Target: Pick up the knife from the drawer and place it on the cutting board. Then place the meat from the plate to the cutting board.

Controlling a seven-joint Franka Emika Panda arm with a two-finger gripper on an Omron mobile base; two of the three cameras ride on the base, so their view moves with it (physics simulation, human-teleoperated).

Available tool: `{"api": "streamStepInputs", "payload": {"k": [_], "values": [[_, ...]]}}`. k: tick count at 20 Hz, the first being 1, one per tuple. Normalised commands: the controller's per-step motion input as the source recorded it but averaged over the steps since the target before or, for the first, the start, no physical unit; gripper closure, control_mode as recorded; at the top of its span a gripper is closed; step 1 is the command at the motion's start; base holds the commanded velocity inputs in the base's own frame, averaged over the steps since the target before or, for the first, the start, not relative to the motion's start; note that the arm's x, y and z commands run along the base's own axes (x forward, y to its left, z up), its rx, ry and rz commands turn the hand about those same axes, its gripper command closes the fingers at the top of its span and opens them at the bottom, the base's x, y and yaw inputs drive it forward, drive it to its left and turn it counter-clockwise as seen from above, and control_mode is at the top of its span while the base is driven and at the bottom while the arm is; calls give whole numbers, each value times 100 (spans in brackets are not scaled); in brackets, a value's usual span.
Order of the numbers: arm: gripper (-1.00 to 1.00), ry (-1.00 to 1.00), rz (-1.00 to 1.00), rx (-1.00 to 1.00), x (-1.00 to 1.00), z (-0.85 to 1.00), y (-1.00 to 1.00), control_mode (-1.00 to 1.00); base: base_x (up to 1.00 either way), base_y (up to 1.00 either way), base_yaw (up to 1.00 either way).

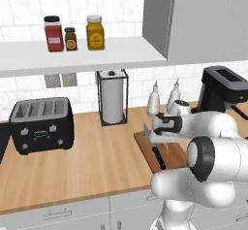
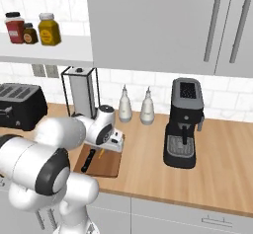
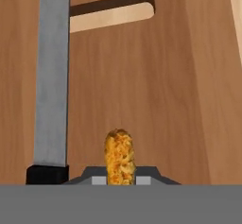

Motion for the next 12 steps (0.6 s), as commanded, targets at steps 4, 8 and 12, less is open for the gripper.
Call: {"api": "streamStepInputs", "payload": {"k": [4, 8, 12], "values": [[100, 1, 0, 0, 14, -2, -23, -100, 0, 0, 0], [-100, 1, 0, 0, 6, 0, -5, -100, 0, 0, 0], [-100, 1, 0, 0, 1, 0, 0, -100, 0, 0, 0]]}}
